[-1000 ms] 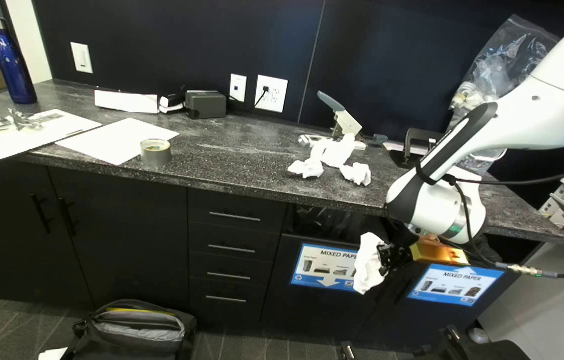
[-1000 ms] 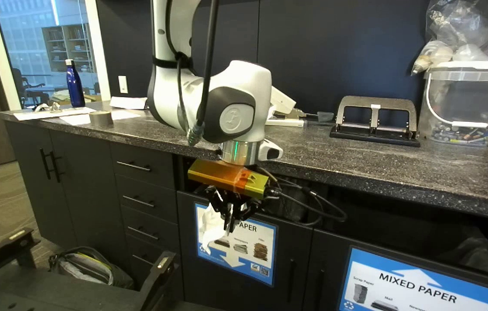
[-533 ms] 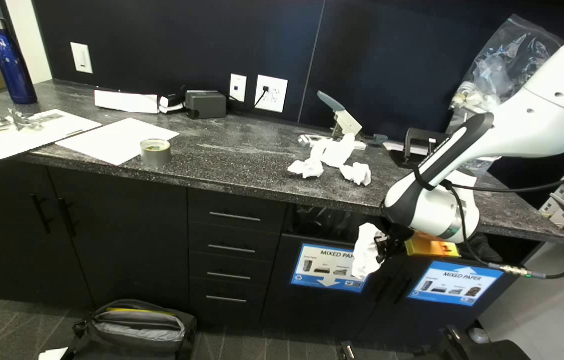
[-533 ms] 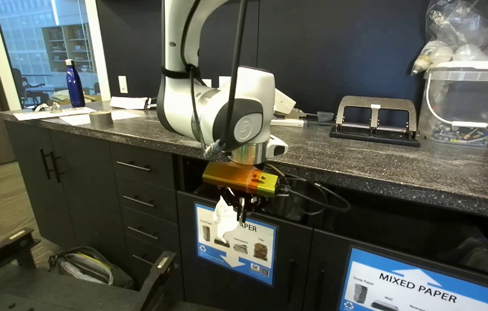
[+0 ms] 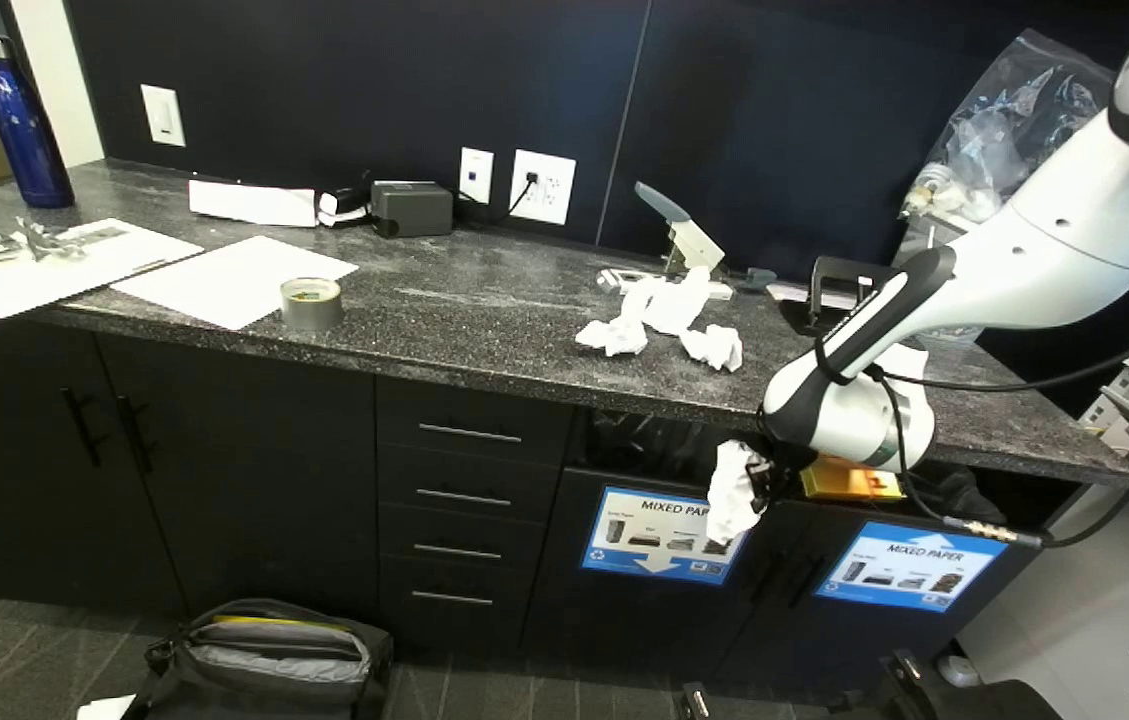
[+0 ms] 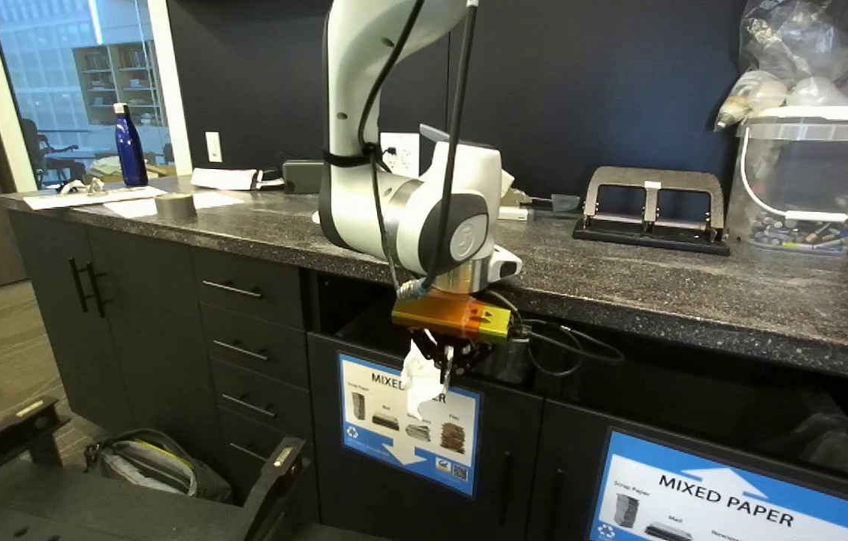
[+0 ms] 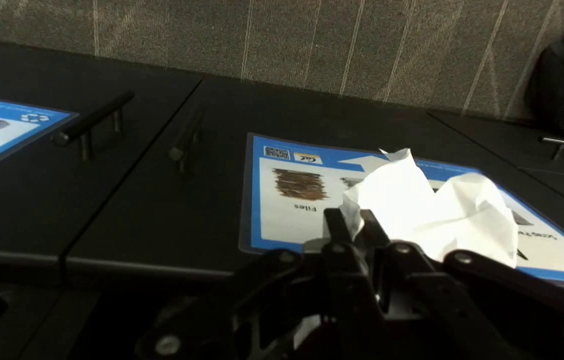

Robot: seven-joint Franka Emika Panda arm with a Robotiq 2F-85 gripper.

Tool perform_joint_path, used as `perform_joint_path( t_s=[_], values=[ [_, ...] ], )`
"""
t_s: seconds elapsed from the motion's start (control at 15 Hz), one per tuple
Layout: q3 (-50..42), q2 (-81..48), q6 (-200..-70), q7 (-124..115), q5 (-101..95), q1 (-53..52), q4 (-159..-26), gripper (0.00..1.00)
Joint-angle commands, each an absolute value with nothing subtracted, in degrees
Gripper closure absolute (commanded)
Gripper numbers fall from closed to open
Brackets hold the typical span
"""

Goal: Put the papers on the countertop in the trash cans

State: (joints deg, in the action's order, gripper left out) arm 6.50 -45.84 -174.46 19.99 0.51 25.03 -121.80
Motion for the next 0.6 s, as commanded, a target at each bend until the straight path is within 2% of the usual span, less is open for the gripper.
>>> perform_joint_path(
  t_s=[0.0,0.2,0.53],
  values=[
    [8.12,-49.09,-174.21,19.41,-0.41,26.55,-116.00,0.90],
    [10.95,-50.30,-178.83,20.09,-0.15,29.42,-116.12,0.88],
    [14.66,-52.90,-194.37,18.40,-4.78,34.38,-119.32,0.89]
  ],
)
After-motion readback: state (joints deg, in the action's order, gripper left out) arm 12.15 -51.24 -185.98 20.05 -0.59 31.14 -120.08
